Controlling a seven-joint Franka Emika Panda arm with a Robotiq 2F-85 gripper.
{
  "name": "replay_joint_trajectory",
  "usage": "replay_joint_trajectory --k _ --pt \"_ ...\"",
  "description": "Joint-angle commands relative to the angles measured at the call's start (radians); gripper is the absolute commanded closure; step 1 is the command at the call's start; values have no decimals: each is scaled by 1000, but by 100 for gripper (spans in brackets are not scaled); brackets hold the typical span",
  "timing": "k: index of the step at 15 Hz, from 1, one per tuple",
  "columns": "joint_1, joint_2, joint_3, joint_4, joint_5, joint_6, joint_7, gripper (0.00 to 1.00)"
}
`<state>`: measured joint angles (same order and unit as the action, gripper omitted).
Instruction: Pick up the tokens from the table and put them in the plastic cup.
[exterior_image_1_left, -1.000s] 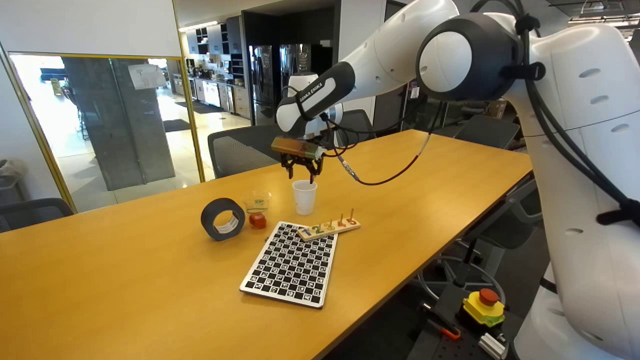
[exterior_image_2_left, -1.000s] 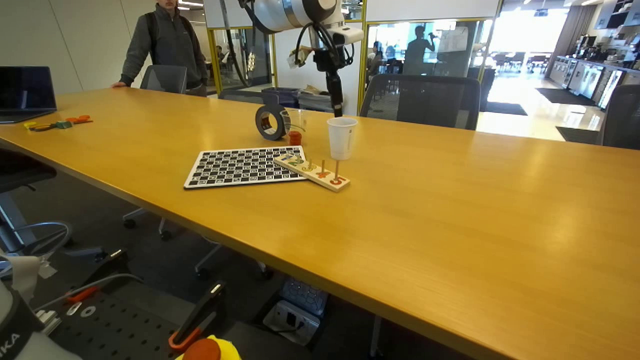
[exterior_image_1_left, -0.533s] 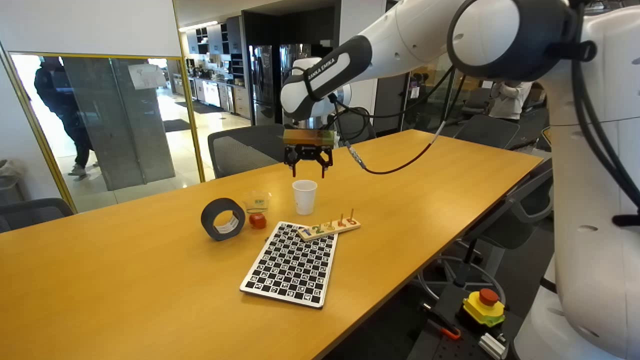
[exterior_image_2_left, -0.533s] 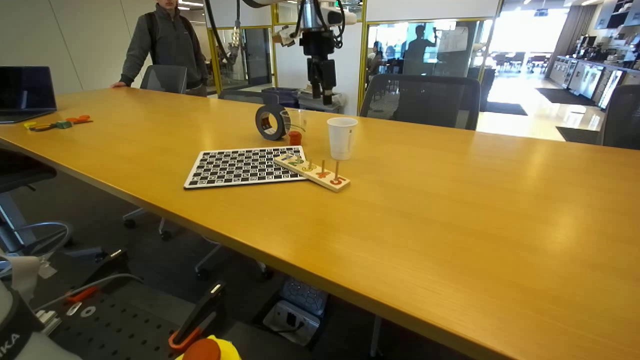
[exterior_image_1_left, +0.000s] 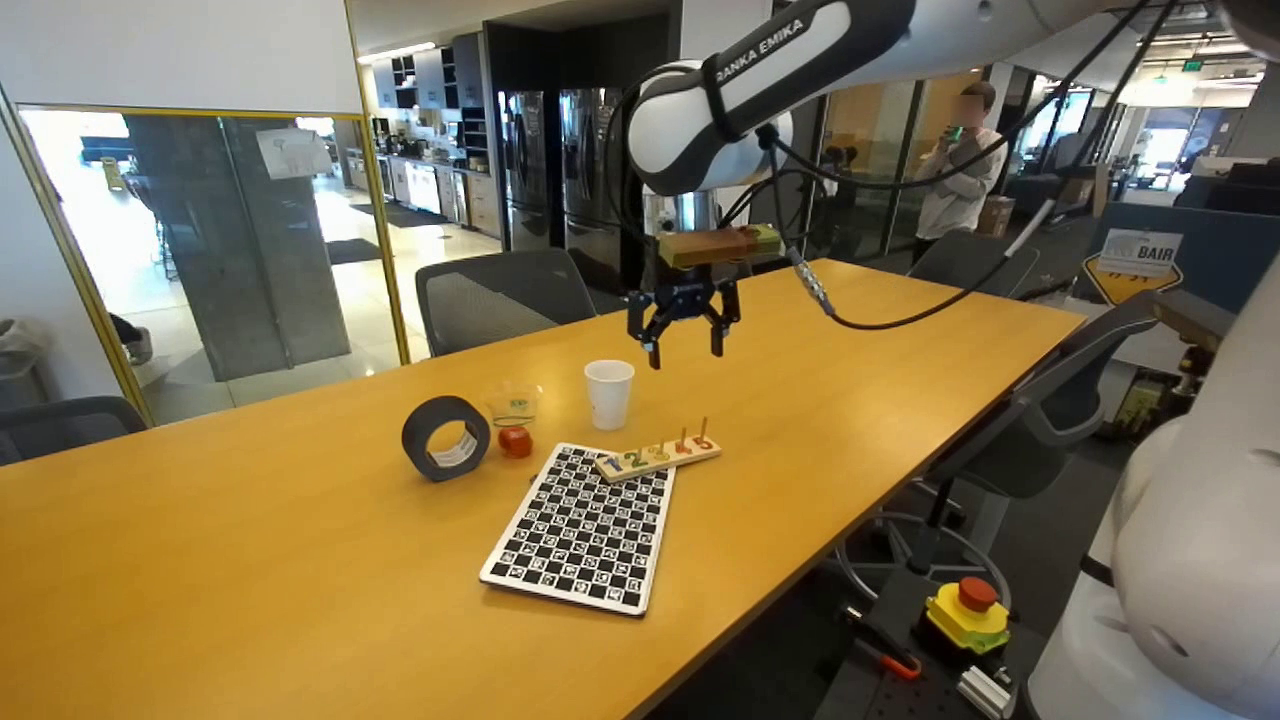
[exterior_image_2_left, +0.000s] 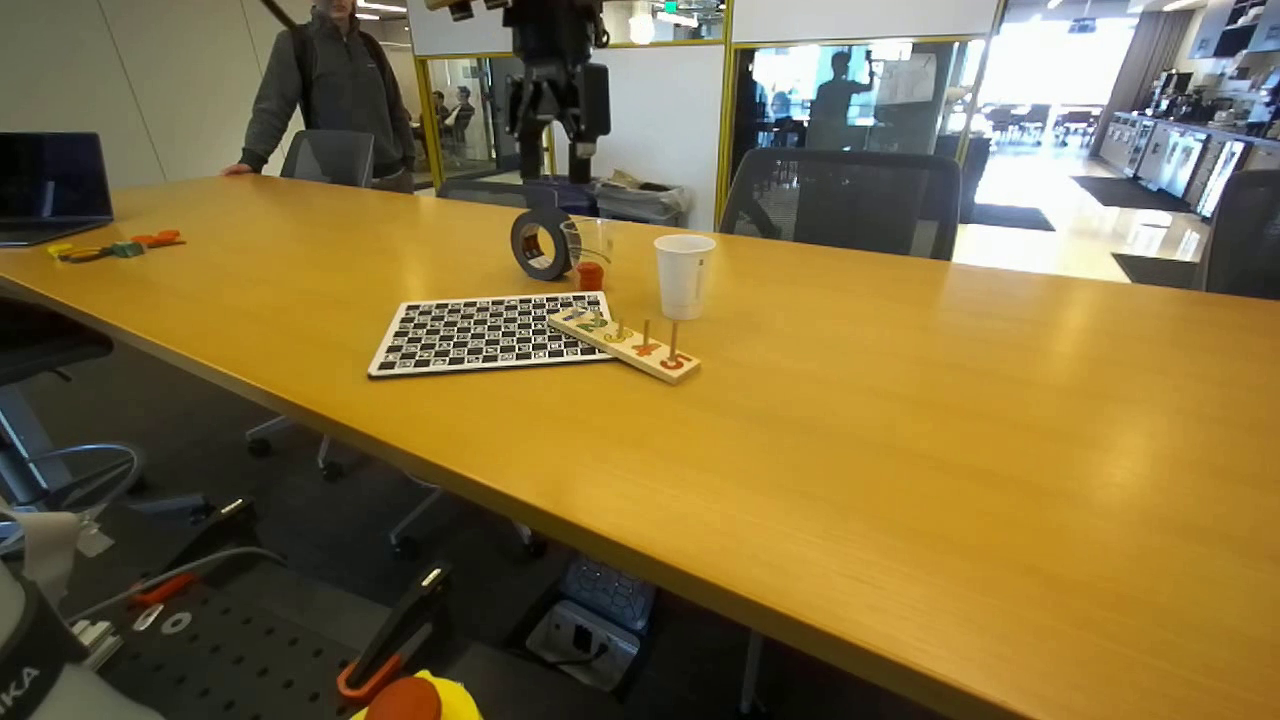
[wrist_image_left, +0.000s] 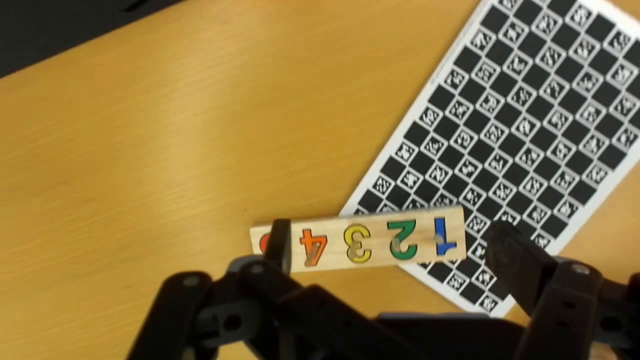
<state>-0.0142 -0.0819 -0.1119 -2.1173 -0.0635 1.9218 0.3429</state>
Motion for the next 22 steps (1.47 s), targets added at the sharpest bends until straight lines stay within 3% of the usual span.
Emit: replay_joint_trajectory --k 1,5,8,15,22 --pt "-7 -250 46 -217 -47 -41 -140 0" --pt "-4 -470 82 -381 -49 -51 -228 0" --pt "0 -580 74 -440 -14 -66 -288 0" --pt "-11 -624 39 -446 4 -195 -366 0" --pt "-17 -600 38 -449 -2 -183 -355 0"
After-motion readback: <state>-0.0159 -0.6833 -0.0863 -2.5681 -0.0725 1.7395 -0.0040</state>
